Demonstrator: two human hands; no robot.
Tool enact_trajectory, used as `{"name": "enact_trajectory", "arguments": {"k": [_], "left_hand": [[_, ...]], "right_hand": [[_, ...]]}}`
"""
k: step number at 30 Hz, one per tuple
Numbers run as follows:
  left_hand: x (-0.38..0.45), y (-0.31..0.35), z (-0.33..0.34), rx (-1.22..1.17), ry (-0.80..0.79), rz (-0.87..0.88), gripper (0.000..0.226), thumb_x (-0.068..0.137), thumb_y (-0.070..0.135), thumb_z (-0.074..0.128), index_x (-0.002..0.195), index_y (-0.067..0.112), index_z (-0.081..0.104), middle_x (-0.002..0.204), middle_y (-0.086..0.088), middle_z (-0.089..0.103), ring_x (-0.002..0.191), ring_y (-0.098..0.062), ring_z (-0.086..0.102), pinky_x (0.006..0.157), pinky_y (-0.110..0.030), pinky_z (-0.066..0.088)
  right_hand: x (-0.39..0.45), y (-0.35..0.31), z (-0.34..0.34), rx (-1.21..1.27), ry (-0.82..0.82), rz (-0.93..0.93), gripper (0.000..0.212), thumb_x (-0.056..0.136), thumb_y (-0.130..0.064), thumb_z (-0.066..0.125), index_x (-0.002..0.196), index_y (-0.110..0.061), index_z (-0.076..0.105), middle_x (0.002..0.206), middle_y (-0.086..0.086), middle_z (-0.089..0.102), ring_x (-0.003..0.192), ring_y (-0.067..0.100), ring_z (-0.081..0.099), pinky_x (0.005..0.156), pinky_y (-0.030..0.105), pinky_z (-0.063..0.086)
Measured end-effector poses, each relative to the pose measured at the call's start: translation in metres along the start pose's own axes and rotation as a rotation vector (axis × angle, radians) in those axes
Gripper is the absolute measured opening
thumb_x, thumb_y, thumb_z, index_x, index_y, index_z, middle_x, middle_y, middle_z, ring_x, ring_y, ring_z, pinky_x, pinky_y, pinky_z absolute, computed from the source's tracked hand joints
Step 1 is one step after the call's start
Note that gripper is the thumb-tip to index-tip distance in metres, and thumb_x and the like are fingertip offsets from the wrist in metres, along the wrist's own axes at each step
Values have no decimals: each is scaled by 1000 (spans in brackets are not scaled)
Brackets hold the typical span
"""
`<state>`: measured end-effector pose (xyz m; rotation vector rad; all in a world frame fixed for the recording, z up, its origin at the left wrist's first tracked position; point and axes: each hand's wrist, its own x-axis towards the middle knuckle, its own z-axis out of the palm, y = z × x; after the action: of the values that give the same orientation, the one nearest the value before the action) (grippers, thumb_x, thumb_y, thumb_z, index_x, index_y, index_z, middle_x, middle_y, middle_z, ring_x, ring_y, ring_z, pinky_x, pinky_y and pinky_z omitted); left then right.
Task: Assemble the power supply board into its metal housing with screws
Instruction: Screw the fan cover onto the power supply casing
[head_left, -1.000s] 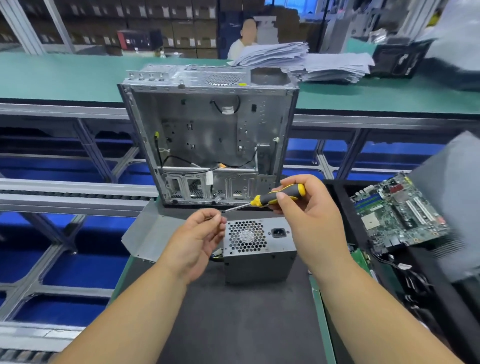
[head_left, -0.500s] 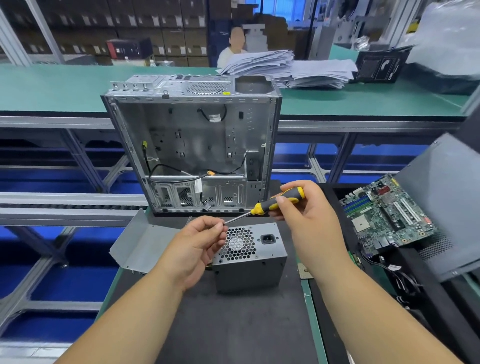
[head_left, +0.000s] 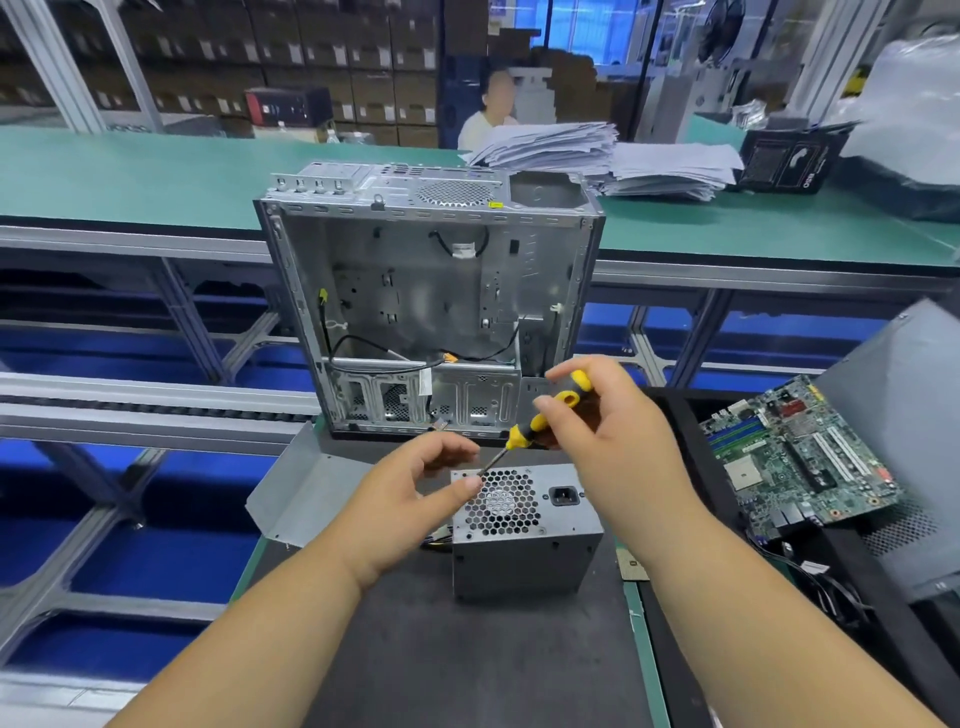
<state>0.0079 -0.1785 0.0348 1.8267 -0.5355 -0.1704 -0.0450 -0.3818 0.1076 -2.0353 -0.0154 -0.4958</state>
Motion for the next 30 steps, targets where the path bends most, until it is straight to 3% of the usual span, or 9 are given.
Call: {"name": "enact_trajectory", "arguments": {"k": [3,7,14,20,25,30], "left_hand": [[-6,-10,-3,259,-10,72,14,94,26,62,107,30,67,108,18,63,109,-3,56,95,-27,45],[-11,-22,-4,399,-79,115,18,91,12,64,100,26,70,101,19,62,103,1,55,90,-20,43],[-11,-37,-3,368,-111,95,21,86,12,71,92,31,74,107,20,60,108,-2,56,90,-20,44],[-9,-39,-2,278,-116,25,22,84,10,71,86,32,74,105,21,58,105,-1,57,81,-8,40],[-8,-39,-2,235,-122,-9,23,82,9,72,81,32,74,103,20,58,104,-2,59,85,-11,42],[-6,-39,-2,183,-141,-29,24,82,6,72,79,30,74,96,14,58,91,-8,61,82,-16,46]], "right_hand": [[-2,-8,7,-196,-126,-37,15,94,-30,63,104,-35,53,79,-20,63,78,-3,62,64,26,53],[-4,-12,15,-328,-208,-65,15,95,-31,62,108,-31,53,79,-16,61,81,-3,56,65,17,44],[-6,-17,22,-363,-278,-43,17,96,-33,59,110,-32,51,90,-11,64,85,8,60,77,36,52],[-2,-25,21,-443,-403,-83,25,98,-24,57,119,-36,50,97,-15,59,87,3,58,81,33,51],[5,-37,23,-550,-524,-168,33,96,-14,54,122,-36,52,108,-16,51,92,9,57,83,32,49],[10,-49,26,-633,-533,-197,19,92,-25,61,110,-29,57,101,-11,57,92,13,56,81,35,49]]}}
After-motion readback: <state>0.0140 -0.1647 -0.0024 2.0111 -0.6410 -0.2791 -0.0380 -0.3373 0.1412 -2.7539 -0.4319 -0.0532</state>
